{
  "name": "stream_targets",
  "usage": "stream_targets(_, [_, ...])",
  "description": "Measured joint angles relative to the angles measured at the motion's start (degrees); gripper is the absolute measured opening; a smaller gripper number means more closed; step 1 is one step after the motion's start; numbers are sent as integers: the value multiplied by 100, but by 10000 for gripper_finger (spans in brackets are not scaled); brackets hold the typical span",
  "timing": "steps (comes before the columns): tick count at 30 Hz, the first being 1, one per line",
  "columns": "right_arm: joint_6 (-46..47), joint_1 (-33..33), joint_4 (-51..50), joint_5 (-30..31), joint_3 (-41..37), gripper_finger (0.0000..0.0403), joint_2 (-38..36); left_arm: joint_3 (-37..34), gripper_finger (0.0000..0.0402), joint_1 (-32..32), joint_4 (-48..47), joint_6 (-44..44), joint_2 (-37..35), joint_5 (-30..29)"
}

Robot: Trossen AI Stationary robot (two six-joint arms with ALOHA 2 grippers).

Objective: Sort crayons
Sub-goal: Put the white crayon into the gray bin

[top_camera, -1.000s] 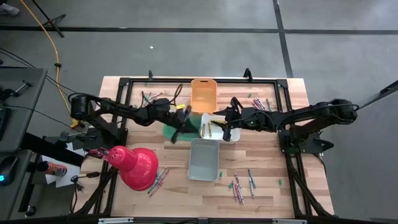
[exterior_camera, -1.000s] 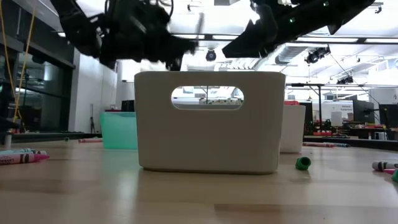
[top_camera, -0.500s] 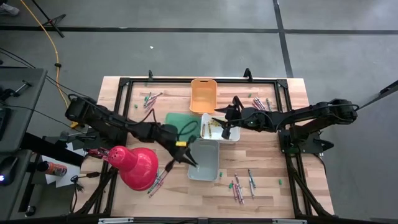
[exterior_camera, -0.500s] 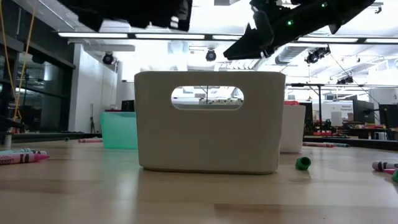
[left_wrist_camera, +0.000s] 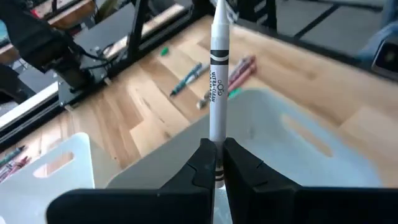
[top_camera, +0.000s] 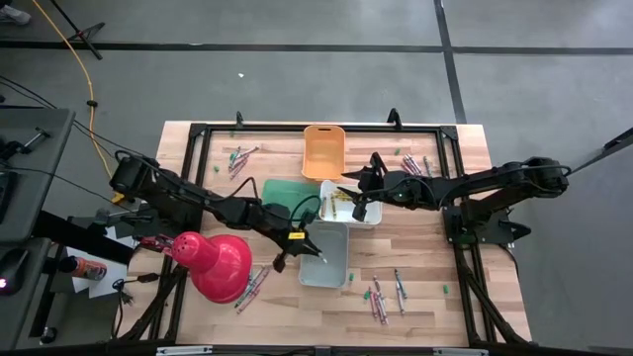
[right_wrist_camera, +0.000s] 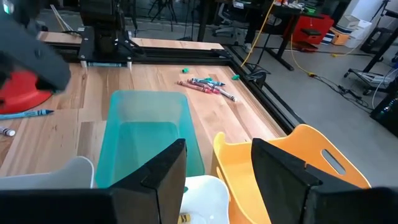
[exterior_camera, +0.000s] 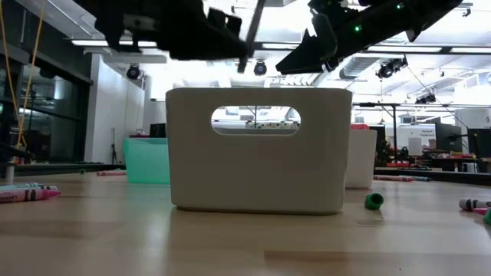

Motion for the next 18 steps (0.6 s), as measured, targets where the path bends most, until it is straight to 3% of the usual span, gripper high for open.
stream_targets(14, [2,0,-24,-15,0,177,0,0,52,0,257,135,312,-175])
stream_targets(18, [2,0,-26,-15,0,177,0,0,71,-7,254,107,312,-501])
